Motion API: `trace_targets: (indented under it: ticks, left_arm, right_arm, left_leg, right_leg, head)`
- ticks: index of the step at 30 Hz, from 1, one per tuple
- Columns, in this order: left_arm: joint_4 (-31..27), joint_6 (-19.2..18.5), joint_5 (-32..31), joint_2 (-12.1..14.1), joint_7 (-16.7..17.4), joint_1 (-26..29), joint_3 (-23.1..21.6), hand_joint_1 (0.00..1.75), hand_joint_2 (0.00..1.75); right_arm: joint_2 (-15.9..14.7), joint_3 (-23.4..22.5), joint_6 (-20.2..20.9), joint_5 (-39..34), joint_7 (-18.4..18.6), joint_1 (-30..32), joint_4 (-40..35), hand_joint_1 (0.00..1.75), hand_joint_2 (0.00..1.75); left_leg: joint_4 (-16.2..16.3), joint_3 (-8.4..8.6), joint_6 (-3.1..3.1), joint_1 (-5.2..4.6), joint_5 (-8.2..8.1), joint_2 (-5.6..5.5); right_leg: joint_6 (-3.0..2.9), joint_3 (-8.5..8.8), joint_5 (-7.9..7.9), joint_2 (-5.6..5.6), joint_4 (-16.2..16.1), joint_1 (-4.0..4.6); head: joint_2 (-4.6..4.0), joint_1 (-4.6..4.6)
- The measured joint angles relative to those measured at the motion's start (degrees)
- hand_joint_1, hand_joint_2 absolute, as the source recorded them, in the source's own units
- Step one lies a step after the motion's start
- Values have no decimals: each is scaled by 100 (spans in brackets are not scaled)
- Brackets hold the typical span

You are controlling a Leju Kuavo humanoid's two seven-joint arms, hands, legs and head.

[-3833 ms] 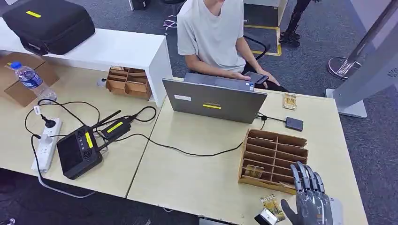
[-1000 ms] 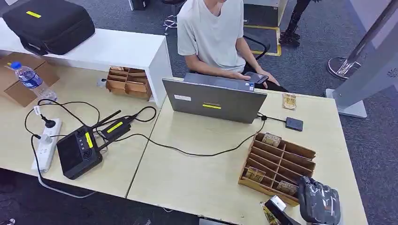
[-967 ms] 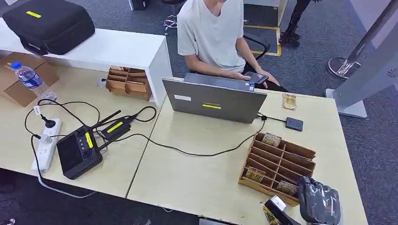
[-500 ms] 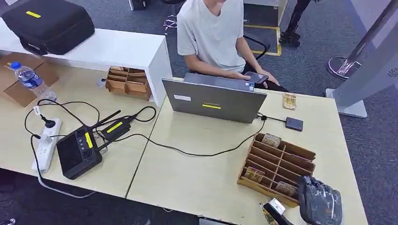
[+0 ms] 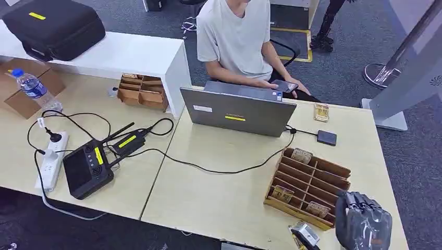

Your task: Pass the card to the sensor for recognition and then transmit it.

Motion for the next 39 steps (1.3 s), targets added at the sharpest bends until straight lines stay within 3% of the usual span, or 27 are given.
trace_targets:
  ticks: [7,26,39]
  left_arm:
    - [0,-28,-13,0,0,-1,0,0,175]
    - [0,-63,-94,0,0,-4,-2,0,175]
    - [0,-87,-164,0,0,-7,-46,0,175]
  right_arm:
    - [39,-100,74,162,247,-32,129,0,175]
    - [39,-125,203,387,455,-446,717,0,175]
    - [39,-72,448,560,597,-1063,1239,0,175]
  left_leg:
    - [0,-1,0,0,0,-1]
    - [0,-1,0,0,0,-1]
    - [0,0,-7,1,5,-2]
  right_leg:
    - [0,0,0,0,0,0]
    - [0,0,0,0,1,0]
    - [0,0,2,0,2,1]
  head:
    - [0,-2]
    - [0,0]
    - [0,-2]
